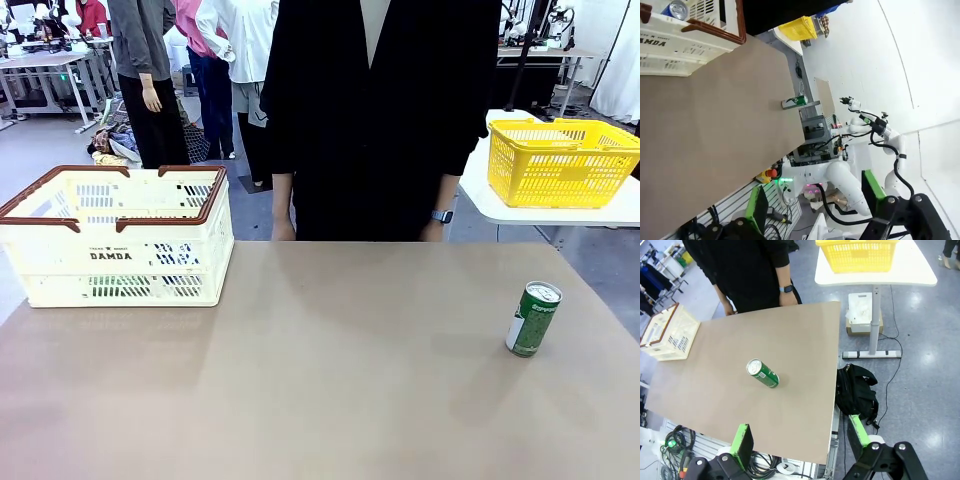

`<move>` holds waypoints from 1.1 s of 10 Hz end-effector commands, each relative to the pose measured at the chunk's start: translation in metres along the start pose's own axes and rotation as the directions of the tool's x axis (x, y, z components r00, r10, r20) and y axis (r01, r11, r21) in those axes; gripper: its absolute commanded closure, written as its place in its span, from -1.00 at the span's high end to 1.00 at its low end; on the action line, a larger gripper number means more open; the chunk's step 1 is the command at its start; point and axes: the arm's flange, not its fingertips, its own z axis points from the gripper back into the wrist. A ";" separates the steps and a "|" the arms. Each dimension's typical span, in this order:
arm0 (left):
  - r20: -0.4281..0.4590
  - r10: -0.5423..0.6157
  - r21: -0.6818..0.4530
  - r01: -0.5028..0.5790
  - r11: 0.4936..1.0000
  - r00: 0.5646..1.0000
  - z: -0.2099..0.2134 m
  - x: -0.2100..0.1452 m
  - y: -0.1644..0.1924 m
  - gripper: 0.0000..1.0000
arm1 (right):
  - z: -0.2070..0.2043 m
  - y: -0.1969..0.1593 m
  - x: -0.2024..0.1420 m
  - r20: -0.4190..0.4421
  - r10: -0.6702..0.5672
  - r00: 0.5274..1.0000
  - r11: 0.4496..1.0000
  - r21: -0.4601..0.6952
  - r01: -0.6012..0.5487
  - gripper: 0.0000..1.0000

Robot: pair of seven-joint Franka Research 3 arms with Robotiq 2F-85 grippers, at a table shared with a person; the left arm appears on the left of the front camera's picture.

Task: Place the drinks into the Shopping basket.
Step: Pick up one drink and place it into the Shopping basket.

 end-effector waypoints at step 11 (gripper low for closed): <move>0.003 -0.017 -0.016 0.017 1.000 1.000 0.001 -0.002 -0.003 1.00 | 0.003 0.000 -0.001 -0.011 -0.019 1.000 1.000 -0.019 0.019 1.00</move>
